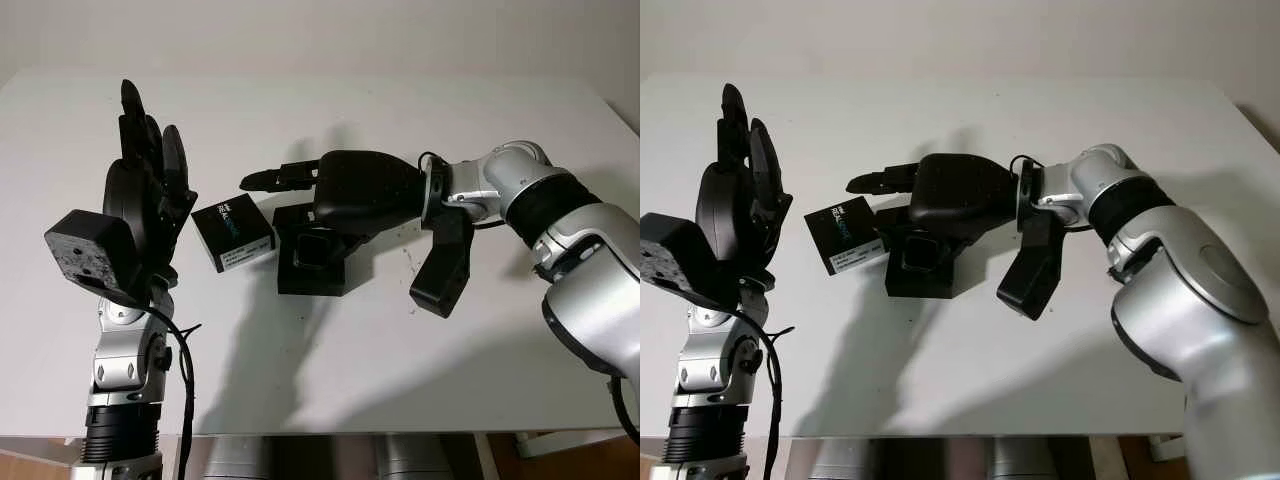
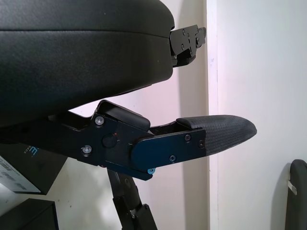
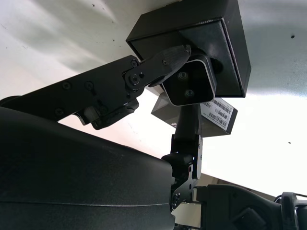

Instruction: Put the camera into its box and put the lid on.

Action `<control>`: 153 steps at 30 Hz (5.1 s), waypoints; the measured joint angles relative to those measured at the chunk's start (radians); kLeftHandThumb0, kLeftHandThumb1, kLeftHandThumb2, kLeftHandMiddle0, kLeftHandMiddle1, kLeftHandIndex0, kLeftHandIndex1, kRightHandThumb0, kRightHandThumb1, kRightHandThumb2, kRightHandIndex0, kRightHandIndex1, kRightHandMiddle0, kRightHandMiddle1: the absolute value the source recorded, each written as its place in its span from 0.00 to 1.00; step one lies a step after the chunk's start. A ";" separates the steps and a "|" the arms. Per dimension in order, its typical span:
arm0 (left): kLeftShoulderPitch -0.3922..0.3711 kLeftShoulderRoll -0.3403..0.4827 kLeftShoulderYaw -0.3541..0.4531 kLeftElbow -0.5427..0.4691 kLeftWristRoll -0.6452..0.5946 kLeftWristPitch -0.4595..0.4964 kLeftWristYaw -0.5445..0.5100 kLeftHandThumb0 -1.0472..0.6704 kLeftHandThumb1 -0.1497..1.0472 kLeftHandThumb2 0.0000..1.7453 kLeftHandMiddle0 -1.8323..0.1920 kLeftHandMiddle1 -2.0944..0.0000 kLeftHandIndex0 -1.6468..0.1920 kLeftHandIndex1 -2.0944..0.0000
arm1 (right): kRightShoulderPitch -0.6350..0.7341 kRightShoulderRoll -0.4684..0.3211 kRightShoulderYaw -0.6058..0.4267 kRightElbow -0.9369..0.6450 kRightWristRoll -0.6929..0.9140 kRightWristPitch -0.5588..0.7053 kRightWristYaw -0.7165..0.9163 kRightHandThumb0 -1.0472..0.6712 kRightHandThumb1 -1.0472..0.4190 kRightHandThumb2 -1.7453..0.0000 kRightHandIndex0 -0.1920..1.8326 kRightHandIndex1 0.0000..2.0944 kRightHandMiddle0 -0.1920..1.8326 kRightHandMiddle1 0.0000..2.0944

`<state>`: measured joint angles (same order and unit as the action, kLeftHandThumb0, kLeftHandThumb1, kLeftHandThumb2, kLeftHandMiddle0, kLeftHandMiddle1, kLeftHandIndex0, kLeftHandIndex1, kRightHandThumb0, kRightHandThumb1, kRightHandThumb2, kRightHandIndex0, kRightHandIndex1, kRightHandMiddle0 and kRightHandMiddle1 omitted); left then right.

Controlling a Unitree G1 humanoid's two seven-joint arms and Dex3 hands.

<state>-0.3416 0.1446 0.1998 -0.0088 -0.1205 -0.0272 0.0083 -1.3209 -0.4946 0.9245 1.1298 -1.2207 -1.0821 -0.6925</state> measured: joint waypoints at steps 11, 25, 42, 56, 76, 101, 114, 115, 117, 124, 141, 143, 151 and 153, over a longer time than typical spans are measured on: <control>0.001 -0.002 0.001 0.000 -0.003 -0.005 -0.005 0.16 1.00 0.34 1.00 1.00 1.00 1.00 | -0.001 -0.006 0.000 -0.001 0.000 -0.001 0.027 0.36 0.06 0.97 0.18 0.02 0.27 0.66; 0.001 -0.004 0.000 0.000 0.000 -0.005 -0.003 0.17 1.00 0.35 1.00 1.00 1.00 1.00 | -0.008 -0.016 0.001 -0.008 0.000 -0.008 0.055 0.35 0.07 0.97 0.17 0.02 0.28 0.63; 0.008 -0.011 -0.006 -0.002 0.001 -0.001 0.002 0.17 1.00 0.35 1.00 1.00 1.00 1.00 | -0.015 -0.034 0.016 -0.044 -0.053 0.037 0.102 0.28 0.09 0.97 0.00 0.00 0.03 0.11; 0.010 -0.011 -0.005 -0.002 0.001 0.000 0.001 0.16 1.00 0.35 1.00 1.00 1.00 1.00 | -0.019 -0.052 -0.118 -0.026 0.154 0.029 0.267 0.23 0.05 0.95 0.04 0.03 0.07 0.09; 0.035 0.285 -0.080 -0.071 0.387 0.227 -0.076 0.14 0.97 0.04 0.82 0.97 0.84 0.94 | 0.299 0.100 -0.856 -0.150 1.236 0.651 1.118 0.15 0.00 0.83 0.07 0.04 0.10 0.07; -0.080 0.543 -0.323 0.120 0.640 0.075 -0.347 0.10 0.94 0.03 0.96 0.98 0.97 0.98 | 0.418 0.186 -1.076 -0.242 1.414 0.976 1.076 0.26 0.00 0.75 0.07 0.03 0.07 0.03; -0.184 0.512 -0.376 0.253 0.752 0.063 -0.234 0.09 0.94 0.04 0.93 0.97 0.96 0.98 | 0.463 0.212 -1.081 -0.290 1.416 0.996 1.063 0.27 0.00 0.72 0.08 0.03 0.10 0.03; -0.186 0.512 -0.380 0.244 0.759 0.090 -0.263 0.09 0.94 0.04 0.94 0.97 0.97 0.98 | 0.466 0.213 -1.081 -0.296 1.416 1.000 1.060 0.27 0.00 0.72 0.08 0.03 0.10 0.03; -0.192 0.513 -0.390 0.223 0.768 0.146 -0.335 0.09 0.94 0.03 0.94 0.97 0.97 0.98 | 0.468 0.214 -1.085 -0.308 1.417 1.008 1.054 0.27 0.00 0.72 0.09 0.03 0.11 0.04; -0.194 0.533 -0.396 0.166 0.711 0.195 -0.541 0.05 0.98 0.04 0.92 0.97 0.96 0.98 | 0.472 0.219 -1.092 -0.313 1.413 1.016 1.034 0.28 0.00 0.71 0.09 0.03 0.11 0.03; -0.194 0.560 -0.334 0.076 0.517 0.292 -0.667 0.03 1.00 0.23 0.94 0.98 0.99 0.98 | 0.492 0.220 -1.061 -0.344 1.351 1.024 1.000 0.30 0.00 0.70 0.09 0.03 0.11 0.03; -0.193 0.558 -0.328 0.066 0.528 0.296 -0.624 0.03 1.00 0.26 0.94 0.98 1.00 0.98 | 0.497 0.220 -1.057 -0.344 1.344 1.022 1.000 0.30 0.00 0.70 0.09 0.03 0.11 0.03; -0.162 0.551 -0.366 -0.024 0.685 0.367 -0.519 0.01 1.00 0.18 0.96 0.98 1.00 1.00 | 0.498 0.220 -1.056 -0.344 1.338 1.013 1.000 0.30 0.00 0.70 0.09 0.03 0.11 0.03; -0.148 0.544 -0.380 -0.045 0.715 0.390 -0.517 0.01 1.00 0.17 0.95 0.97 0.99 0.99 | 0.498 0.220 -1.056 -0.344 1.337 1.013 0.999 0.30 0.00 0.70 0.09 0.03 0.11 0.03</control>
<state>-0.4893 0.6886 -0.1804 -0.0541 0.5941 0.3625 -0.5084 -0.8224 -0.2744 -0.1317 0.7859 0.1164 -0.0693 0.3063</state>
